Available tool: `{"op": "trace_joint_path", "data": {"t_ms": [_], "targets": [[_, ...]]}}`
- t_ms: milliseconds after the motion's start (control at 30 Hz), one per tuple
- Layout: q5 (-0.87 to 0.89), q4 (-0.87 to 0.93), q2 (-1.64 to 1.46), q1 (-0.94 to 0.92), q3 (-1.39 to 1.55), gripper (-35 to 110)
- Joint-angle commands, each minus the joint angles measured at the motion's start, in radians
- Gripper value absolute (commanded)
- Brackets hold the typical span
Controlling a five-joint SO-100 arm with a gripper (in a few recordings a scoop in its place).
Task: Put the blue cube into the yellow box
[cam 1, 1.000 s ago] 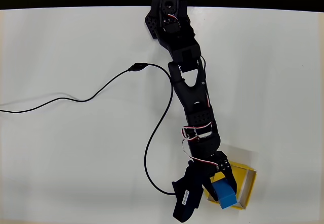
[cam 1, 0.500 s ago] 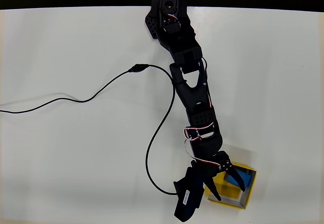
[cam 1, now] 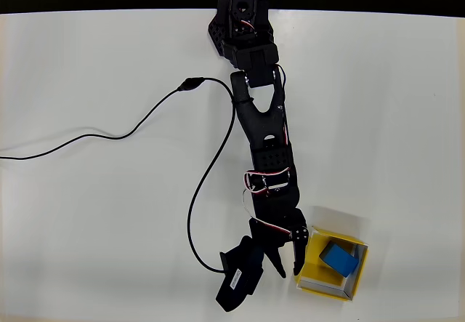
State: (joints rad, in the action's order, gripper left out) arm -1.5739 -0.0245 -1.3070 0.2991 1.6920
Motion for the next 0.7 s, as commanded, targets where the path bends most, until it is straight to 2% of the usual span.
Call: {"op": "trace_joint_path", "data": {"t_ms": [0,367,667], "targets": [[0.003,0.057,-0.360,-0.003,0.100,5],[-0.021,0.276,-0.856,-0.011,0.578,2],[-0.087,0.387,-1.252,-0.008,0.960,0]]}}
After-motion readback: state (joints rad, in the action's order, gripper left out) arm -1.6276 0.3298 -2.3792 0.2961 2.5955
